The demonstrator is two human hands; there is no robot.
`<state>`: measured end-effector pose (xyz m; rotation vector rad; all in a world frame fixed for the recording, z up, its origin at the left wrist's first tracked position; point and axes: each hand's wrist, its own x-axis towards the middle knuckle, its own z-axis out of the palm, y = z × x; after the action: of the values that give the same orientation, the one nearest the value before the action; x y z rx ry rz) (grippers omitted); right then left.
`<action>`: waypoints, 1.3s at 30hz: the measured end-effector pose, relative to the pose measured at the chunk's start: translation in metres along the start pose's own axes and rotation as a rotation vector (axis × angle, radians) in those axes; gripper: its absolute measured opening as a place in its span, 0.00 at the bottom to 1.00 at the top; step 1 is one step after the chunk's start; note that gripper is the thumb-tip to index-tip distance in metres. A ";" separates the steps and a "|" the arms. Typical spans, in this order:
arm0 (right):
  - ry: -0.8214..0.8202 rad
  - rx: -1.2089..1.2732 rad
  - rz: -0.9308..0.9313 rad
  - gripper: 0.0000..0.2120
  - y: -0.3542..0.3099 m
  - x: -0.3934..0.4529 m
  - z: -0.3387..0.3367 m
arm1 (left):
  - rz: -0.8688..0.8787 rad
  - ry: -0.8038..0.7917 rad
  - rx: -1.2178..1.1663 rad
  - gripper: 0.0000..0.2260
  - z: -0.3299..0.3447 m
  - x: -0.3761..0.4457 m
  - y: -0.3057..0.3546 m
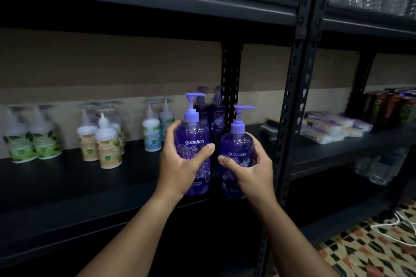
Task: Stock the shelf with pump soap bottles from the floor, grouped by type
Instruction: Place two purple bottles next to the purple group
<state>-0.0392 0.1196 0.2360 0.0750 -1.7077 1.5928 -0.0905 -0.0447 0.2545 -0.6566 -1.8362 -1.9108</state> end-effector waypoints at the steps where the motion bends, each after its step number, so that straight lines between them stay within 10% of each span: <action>1: 0.004 -0.011 -0.008 0.31 0.006 0.004 0.002 | -0.002 -0.002 -0.002 0.36 0.000 0.001 -0.002; 11: 0.001 -0.123 0.122 0.47 0.065 0.065 0.012 | -0.025 0.071 -0.039 0.34 0.000 0.017 -0.023; 39: -0.107 -0.521 0.125 0.36 0.165 0.188 0.023 | -0.022 0.089 -0.027 0.33 -0.003 0.043 -0.045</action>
<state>-0.2674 0.2196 0.2087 -0.2135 -2.1951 1.1981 -0.1519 -0.0442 0.2435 -0.5528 -1.7731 -1.9492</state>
